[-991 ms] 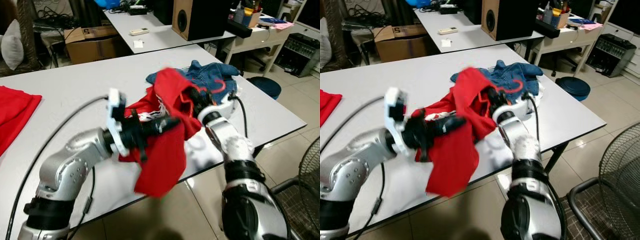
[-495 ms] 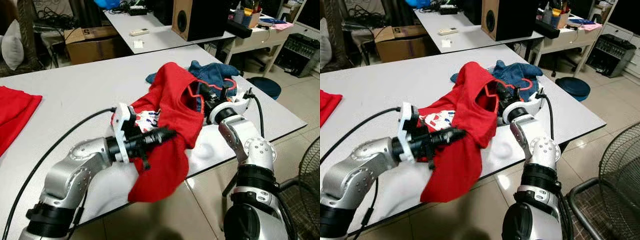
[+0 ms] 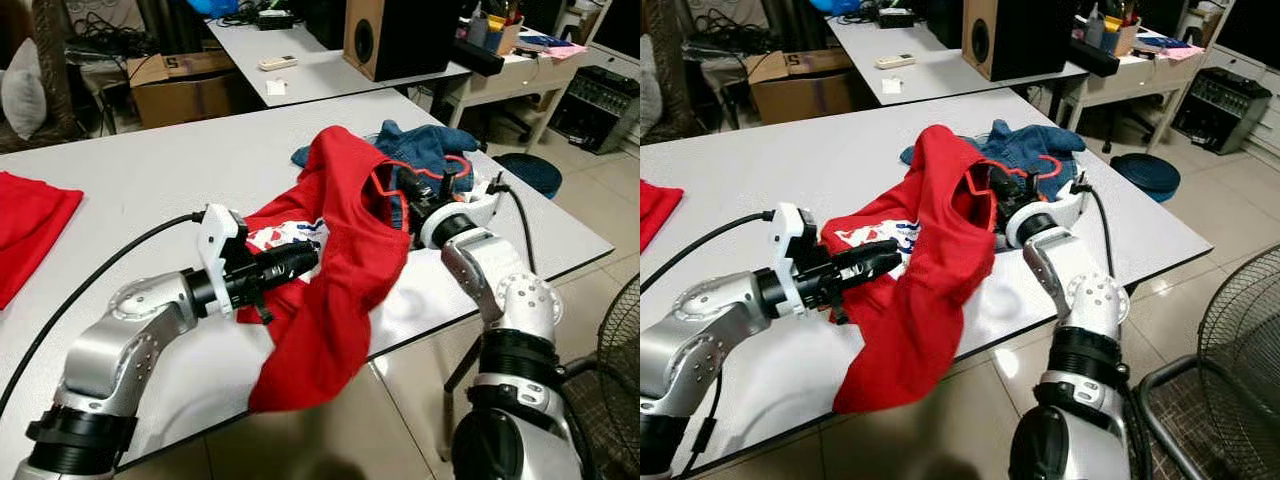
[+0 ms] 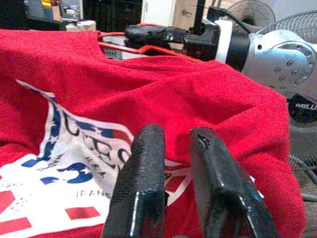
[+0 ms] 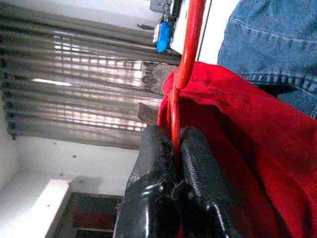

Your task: Hang hanger

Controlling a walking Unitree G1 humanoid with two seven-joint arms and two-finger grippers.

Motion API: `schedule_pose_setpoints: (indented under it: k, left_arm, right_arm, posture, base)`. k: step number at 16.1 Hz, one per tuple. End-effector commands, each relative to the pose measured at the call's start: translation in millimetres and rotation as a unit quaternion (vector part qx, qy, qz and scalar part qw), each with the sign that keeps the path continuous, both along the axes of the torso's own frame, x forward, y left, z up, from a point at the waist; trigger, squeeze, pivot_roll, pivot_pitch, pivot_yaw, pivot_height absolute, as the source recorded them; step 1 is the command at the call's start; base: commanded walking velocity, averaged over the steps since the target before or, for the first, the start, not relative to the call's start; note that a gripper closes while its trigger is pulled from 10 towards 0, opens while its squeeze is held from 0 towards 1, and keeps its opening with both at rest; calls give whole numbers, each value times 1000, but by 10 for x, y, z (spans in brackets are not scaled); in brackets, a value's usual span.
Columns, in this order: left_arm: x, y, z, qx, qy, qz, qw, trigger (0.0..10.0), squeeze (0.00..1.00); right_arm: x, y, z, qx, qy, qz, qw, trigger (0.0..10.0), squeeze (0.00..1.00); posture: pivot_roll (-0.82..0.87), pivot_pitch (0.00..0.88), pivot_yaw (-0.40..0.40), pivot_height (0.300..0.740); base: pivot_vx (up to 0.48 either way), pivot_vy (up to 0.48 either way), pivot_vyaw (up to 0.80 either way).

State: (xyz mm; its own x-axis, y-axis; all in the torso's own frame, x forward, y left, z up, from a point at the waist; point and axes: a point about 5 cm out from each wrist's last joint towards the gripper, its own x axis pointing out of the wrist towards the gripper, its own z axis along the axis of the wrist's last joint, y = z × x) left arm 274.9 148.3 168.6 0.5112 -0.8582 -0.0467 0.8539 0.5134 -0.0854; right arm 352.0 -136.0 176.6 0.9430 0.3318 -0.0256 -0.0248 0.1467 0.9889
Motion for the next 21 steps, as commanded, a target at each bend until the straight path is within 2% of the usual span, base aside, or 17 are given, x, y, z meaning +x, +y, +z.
schedule_pose_setpoints:
  k: [1,4,5,6,7,8,9,10,12,13,14,16,17,18,19,20,21]
  left_arm:
    - [-10,52,2,6,-2,4,1000,10000,1000]
    - [-22,154,1,12,3,12,1000,10000,1000]
    - [26,266,39,14,-11,43,999,10000,1000]
    - [52,318,59,15,-18,59,998,10000,1000]
    - [109,433,131,11,-36,91,995,10000,1000]
    - [156,534,242,-1,-52,110,993,10000,498]
    - [200,619,379,-10,-71,122,990,10000,0]
    - [211,637,417,-12,-76,124,989,10000,0]
    - [260,630,564,-12,-91,110,990,10000,0]
    - [273,572,618,-12,-101,92,991,10000,0]
    - [281,502,676,-19,-107,75,991,10000,0]
    - [291,383,750,-16,-120,44,992,10000,0]
    - [301,325,760,3,-128,28,991,10000,0]
    - [319,280,709,56,-137,12,989,10000,0]
    - [330,277,647,78,-127,1,989,10000,0]
    - [318,288,599,89,-118,-13,989,10000,1000]
    - [300,297,576,86,-111,-21,990,10000,1000]
  right_arm:
    - [1,3,-10,-12,0,9,1000,10000,0]
    - [18,-23,14,-28,-7,20,999,10000,0]
    - [13,-16,44,-73,-26,48,996,10000,0]
    - [8,-13,52,-96,-34,62,993,10000,0]
    - [-7,-19,72,-170,-59,91,979,10000,0]
    - [-28,-41,112,-238,-95,125,959,10000,0]
    - [-55,-90,154,-316,-137,160,925,10000,0]
    - [-64,-106,163,-335,-147,170,915,10000,0]
    - [-121,-251,300,-404,-248,219,853,10000,0]
    - [-167,-338,390,-404,-298,247,829,10000,0]
    - [-220,-419,448,-415,-342,272,798,10000,0]
    - [-303,-520,492,-413,-381,313,766,10000,0]
    - [-341,-575,520,-407,-399,330,753,10000,0]
    - [-400,-627,574,-393,-414,351,742,10000,0]
    - [-450,-679,603,-389,-427,370,728,10000,0]
    - [-472,-723,597,-394,-433,383,715,10000,0]
    - [-491,-748,593,-396,-436,391,707,10000,0]
  posture:
    - [46,0,-31,740]
    - [53,0,-33,740]
    - [52,0,-31,740]
    - [52,0,-32,740]
    - [51,0,-34,740]
    - [53,0,-37,740]
    - [53,0,-38,740]
    - [53,0,-38,740]
    - [46,0,-33,740]
    - [41,0,-29,740]
    - [39,0,-27,740]
    - [34,0,-23,740]
    - [32,0,-22,740]
    - [32,0,-22,740]
    - [27,0,-19,740]
    - [22,0,-15,740]
    - [19,0,-12,740]
  base:
    - [0,0,0]
    - [0,0,0]
    - [0,0,0]
    - [0,0,0]
    - [0,0,0]
    - [0,0,0]
    - [0,0,0]
    - [0,0,0]
    - [0,0,0]
    - [0,0,0]
    - [0,0,0]
    - [0,0,0]
    - [0,0,0]
    - [0,0,0]
    - [0,0,0]
    - [0,0,0]
    - [0,0,0]
